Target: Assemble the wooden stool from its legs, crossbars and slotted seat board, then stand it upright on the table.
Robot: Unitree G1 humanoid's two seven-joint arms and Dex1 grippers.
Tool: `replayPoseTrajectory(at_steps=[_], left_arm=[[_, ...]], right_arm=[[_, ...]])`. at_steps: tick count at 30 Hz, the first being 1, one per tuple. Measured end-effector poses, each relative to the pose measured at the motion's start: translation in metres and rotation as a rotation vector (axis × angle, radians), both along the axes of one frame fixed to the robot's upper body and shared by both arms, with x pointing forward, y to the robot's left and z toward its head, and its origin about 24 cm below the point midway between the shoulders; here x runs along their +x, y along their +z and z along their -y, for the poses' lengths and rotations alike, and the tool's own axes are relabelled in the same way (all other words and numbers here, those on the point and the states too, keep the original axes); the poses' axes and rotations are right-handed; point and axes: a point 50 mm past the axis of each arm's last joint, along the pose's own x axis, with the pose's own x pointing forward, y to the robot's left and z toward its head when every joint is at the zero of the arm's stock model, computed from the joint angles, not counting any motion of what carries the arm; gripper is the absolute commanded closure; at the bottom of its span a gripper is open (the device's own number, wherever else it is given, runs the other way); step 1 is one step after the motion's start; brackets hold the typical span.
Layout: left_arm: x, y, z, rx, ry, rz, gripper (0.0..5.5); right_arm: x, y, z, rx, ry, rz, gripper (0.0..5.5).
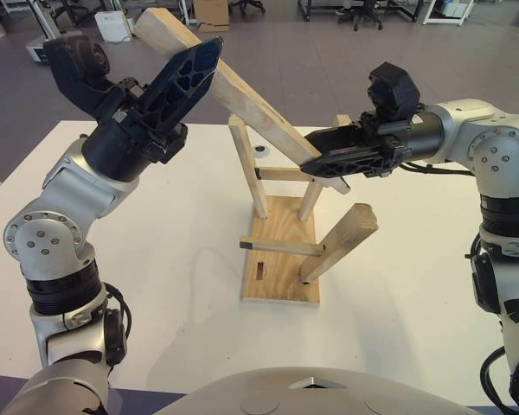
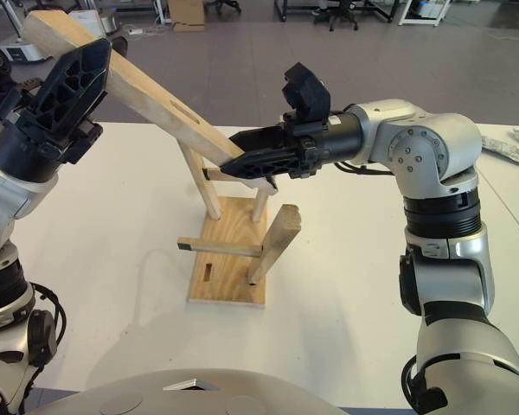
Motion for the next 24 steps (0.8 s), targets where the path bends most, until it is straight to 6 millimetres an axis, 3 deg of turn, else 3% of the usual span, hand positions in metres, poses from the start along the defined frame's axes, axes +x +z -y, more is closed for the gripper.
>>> replayPoseTrajectory(at_steps=[5,7,8,13,15,17,20,21,24], left_arm=[[-0.001,0.0,0.002,0.005,-0.006,0.0,3.4],[0.002,0.0,-0.002,-0.006,0.019,-0.002,3.42],[0.005,0.001,-0.007,-0.02,0.06,0.003,3.42],[0.004,0.01,-0.044,0.038,0.216,0.047,3.46],[-0.001,0.004,-0.062,0.16,0.288,0.026,3.46],[-0.007,-0.002,-0.077,0.254,0.331,0.009,3.46],[-0.019,-0.021,-0.102,0.329,0.373,-0.034,3.46],[-0.023,-0.025,-0.106,0.341,0.366,-0.022,3.46],[-0.031,-0.043,-0.112,0.417,0.296,0.035,3.46]], right_arm=[[-0.001,0.002,0.003,-0.021,0.006,-0.006,3.45],[0.004,0.002,0.0,-0.01,-0.023,-0.025,2.86],[0.008,0.001,0.001,-0.004,-0.06,-0.036,2.64],[0.029,0.018,0.013,0.137,-0.305,0.031,2.6],[0.029,0.024,0.031,0.186,-0.393,0.036,2.6],[0.024,0.015,0.056,0.181,-0.484,0.035,2.6],[0.019,0.021,0.129,0.252,-0.815,0.083,2.6],[0.018,0.023,0.143,0.27,-0.884,0.095,2.6],[0.02,-0.008,0.165,0.244,-1.016,0.011,2.6]])
